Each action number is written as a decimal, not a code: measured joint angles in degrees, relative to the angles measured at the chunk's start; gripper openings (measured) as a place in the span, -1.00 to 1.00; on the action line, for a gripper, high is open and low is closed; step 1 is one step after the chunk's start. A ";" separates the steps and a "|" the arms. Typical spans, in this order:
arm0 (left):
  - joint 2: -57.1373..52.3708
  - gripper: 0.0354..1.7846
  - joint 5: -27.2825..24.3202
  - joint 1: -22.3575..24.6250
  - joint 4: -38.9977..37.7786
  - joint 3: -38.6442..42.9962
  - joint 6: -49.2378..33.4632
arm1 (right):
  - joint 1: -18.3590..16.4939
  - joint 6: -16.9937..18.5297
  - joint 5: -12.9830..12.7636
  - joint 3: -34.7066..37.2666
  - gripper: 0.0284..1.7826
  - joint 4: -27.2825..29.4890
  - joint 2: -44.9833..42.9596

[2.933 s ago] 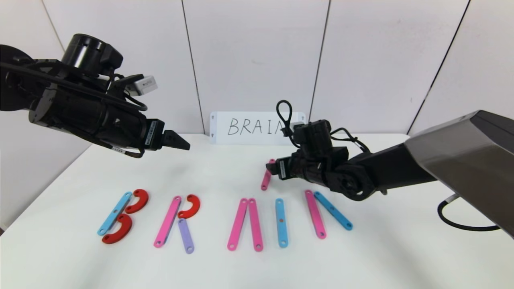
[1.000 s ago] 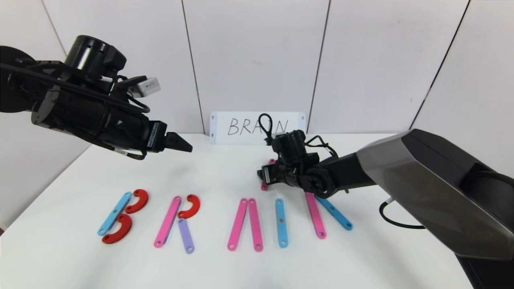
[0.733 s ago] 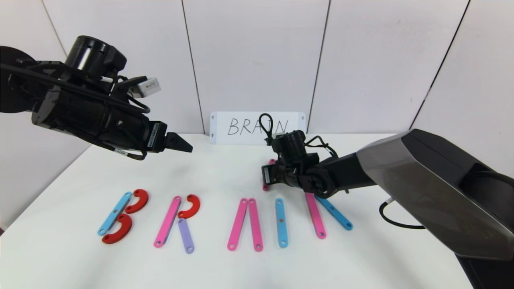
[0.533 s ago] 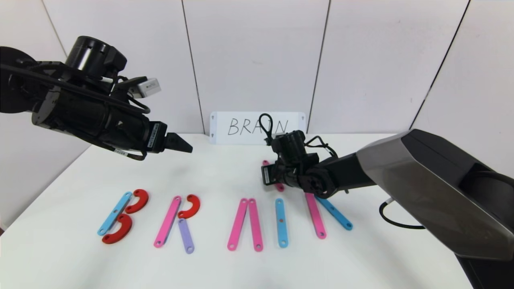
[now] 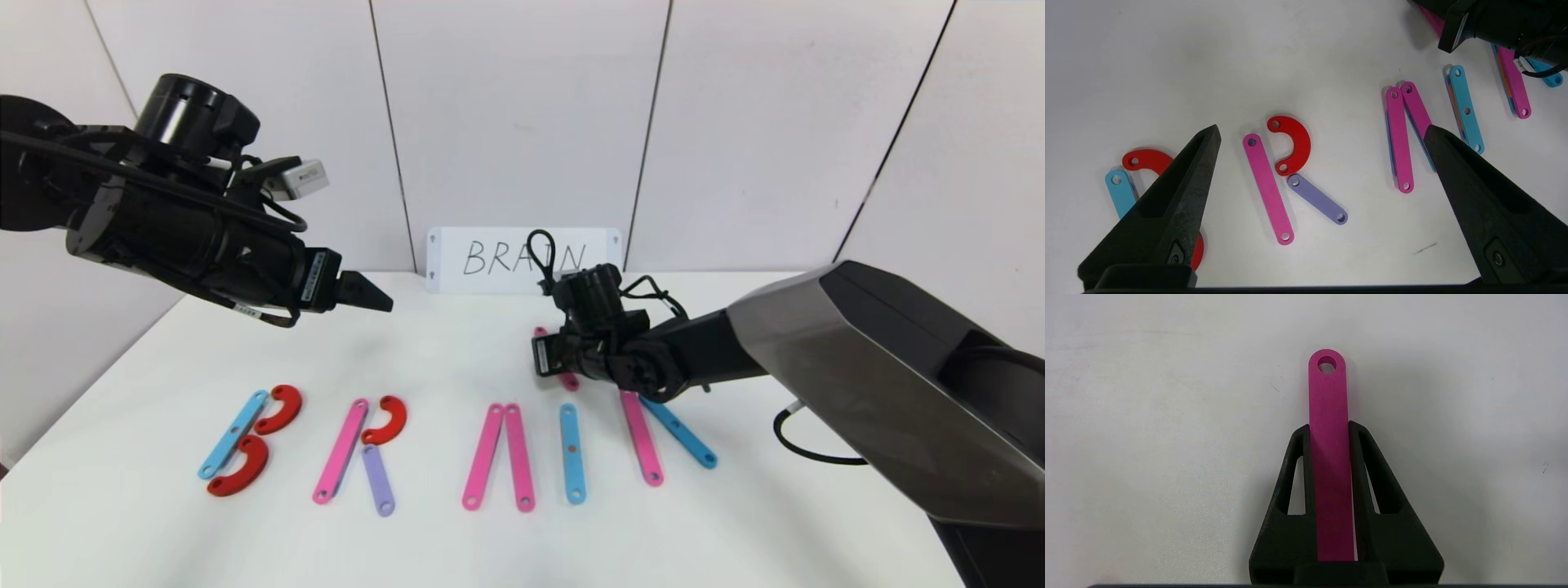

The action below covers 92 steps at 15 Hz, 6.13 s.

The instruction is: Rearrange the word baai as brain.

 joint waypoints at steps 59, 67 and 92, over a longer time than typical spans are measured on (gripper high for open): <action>0.09 0.95 0.09 -1.22 -0.07 0.85 0.20 | -12.93 7.13 -1.73 40.83 -0.26 -1.40 -25.87; 0.11 0.95 0.07 -1.22 -0.02 0.80 0.17 | -14.47 5.67 -0.74 39.78 0.91 -1.10 -27.66; -41.57 0.95 2.34 4.13 -14.10 39.84 2.77 | -15.32 0.74 6.38 56.53 0.94 18.98 -85.26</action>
